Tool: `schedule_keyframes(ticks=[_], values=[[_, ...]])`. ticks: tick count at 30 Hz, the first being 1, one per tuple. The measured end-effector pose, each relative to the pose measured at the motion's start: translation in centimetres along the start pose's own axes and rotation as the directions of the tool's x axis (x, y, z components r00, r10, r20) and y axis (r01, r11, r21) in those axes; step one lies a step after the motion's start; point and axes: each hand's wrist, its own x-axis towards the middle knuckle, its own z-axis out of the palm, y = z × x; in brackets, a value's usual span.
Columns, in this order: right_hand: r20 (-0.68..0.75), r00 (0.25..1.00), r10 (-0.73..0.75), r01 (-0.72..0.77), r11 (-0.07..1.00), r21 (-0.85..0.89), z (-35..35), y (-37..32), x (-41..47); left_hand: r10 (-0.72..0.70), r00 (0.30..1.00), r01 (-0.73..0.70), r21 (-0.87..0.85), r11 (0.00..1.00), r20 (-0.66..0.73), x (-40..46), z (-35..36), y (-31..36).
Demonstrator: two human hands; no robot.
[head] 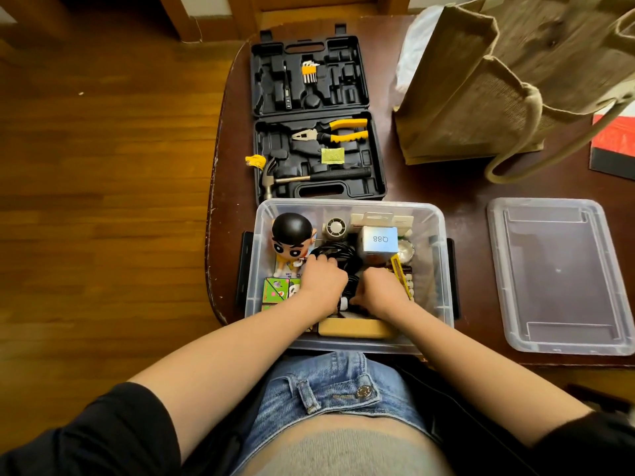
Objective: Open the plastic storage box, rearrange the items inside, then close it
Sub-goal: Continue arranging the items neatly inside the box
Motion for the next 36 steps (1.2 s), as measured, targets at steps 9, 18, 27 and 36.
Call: schedule_keyframes(ticks=[9,18,27,36], values=[[0.013,1.000,0.004,-0.002,0.991,-0.132,-1.7,1.2,0.5,0.031,0.998,-0.035,-0.074,0.997,-0.051,0.2,0.0,-0.7],[0.038,0.993,-0.113,0.120,0.952,-0.281,-1.1,2.4,0.4,0.111,0.993,-0.111,0.003,0.994,-0.051,1.0,-0.4,0.6],[-0.007,0.981,-0.196,0.175,0.889,-0.424,-0.9,1.9,0.7,0.132,0.990,-0.131,0.025,0.991,-0.056,1.6,-0.3,1.5],[0.010,0.996,-0.092,0.089,0.921,-0.380,-0.8,1.5,0.5,0.105,0.994,-0.105,-0.120,0.987,-0.004,1.6,-0.3,0.8]])
